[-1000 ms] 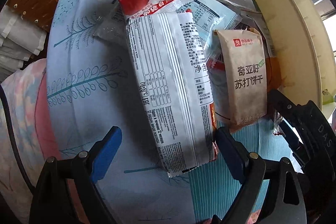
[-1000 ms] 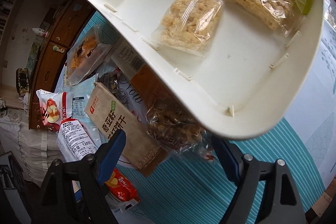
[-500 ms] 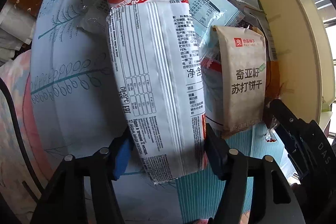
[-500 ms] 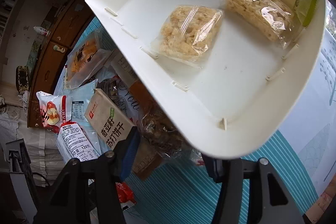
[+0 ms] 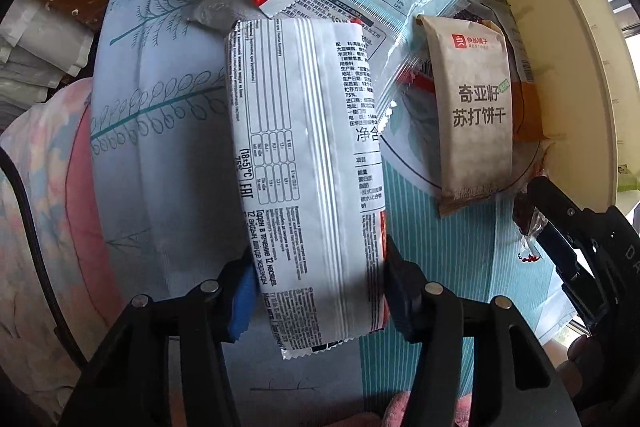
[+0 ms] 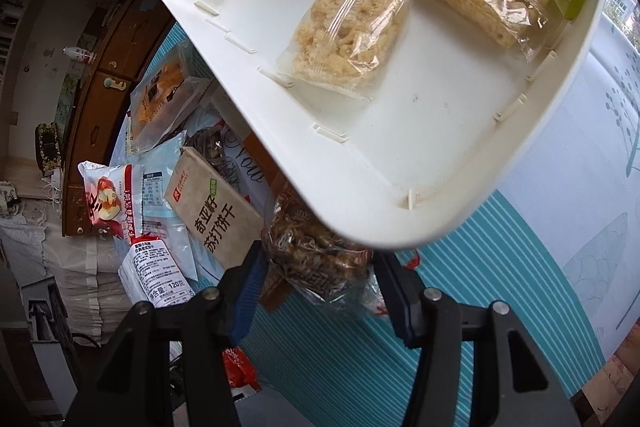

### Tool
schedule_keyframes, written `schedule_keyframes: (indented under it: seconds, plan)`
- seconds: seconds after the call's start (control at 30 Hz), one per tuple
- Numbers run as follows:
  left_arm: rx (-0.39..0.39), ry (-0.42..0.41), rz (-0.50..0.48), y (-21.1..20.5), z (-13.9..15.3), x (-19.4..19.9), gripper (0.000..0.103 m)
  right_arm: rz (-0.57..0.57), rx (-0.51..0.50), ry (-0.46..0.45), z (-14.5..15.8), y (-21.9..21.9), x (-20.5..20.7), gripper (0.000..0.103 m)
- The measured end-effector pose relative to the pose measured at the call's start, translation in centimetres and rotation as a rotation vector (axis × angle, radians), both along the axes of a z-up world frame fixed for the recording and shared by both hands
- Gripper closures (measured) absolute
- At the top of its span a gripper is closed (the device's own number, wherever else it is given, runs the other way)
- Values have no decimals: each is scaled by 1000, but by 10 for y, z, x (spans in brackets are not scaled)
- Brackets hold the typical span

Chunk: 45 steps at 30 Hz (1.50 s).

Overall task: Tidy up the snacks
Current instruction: 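Grasp the long white printed bag with left tool while right tool grasps the brown nut bag, then carry both bags over the white tray and open both tools to drop them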

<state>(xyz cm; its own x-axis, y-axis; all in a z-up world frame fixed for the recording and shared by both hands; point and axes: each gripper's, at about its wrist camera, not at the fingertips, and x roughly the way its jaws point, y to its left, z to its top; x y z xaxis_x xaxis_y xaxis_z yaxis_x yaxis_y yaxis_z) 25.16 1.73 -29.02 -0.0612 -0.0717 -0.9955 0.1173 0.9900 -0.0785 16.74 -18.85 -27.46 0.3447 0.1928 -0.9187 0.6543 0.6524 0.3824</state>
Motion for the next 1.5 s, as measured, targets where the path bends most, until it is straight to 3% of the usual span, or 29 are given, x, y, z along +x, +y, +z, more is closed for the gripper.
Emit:
schedule_keyframes:
  seconds: [0.23,0.37,0.8,1.1,1.5]
  plan:
    - [-52,-24,61,16,19,-37,51,23,-1,-3,15,9,-22,48]
    - [-119,-35,104,27,29,-58,51,58,-19,-27,31,20,-36,48]
    - [-272,-310,89,31,100,-85,51,157,-54,-164,76,34,-76,48]
    - [-294,-448,140,22,143,-84,51,302,-117,-322,118,39,-57,48]
    - [-264,-565,157,-47,186,-93,51,488,-356,-435,162,6,-53,48]
